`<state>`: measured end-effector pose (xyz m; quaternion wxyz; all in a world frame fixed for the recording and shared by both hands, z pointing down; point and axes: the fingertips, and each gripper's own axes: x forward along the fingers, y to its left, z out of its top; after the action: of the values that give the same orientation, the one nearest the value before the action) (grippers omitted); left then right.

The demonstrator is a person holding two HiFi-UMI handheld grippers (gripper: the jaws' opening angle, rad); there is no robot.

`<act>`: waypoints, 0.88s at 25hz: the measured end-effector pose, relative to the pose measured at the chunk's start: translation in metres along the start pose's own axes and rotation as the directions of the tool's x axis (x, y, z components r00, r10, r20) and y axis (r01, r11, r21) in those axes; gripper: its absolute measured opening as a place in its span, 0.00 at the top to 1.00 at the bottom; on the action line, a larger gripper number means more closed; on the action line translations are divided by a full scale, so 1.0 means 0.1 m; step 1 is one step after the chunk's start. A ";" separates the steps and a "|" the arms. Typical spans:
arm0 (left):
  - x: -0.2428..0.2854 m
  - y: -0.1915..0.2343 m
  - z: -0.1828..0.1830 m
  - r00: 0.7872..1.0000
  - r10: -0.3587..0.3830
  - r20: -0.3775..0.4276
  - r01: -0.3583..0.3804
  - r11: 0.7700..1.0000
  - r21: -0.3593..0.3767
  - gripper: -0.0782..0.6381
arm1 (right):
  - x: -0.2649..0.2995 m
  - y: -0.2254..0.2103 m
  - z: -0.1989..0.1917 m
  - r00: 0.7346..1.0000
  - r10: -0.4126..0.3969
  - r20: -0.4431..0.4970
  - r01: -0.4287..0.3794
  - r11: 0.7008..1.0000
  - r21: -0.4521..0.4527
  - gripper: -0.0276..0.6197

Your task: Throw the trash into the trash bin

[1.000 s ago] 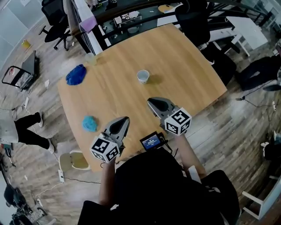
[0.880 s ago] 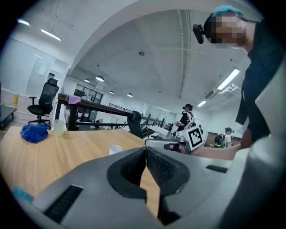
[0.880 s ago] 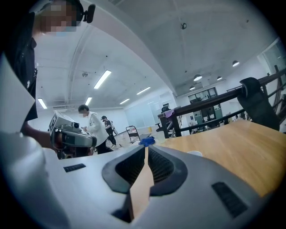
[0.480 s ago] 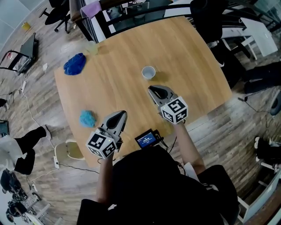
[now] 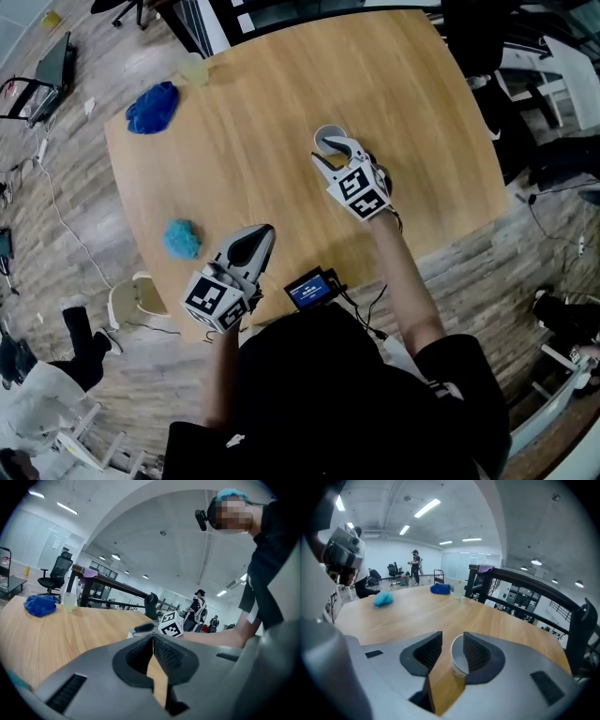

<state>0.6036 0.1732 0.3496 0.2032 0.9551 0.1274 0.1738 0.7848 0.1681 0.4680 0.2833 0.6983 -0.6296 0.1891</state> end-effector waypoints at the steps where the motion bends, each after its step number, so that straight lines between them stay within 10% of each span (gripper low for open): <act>1: 0.00 0.00 0.00 1.000 0.000 0.003 0.000 1.000 0.004 0.88 | 0.04 0.02 -0.05 0.999 0.005 -0.035 -0.006 1.000 -0.020 0.75; 22: -0.12 0.09 0.14 0.997 0.016 0.078 -0.015 1.000 -0.019 0.88 | 0.00 0.17 -0.10 0.994 -0.036 -0.105 0.026 0.995 -0.100 0.94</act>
<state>0.5995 0.1565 0.3383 0.2155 0.9602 0.1104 0.1391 0.7693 0.1735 0.4788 0.3537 0.6819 -0.6113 0.1903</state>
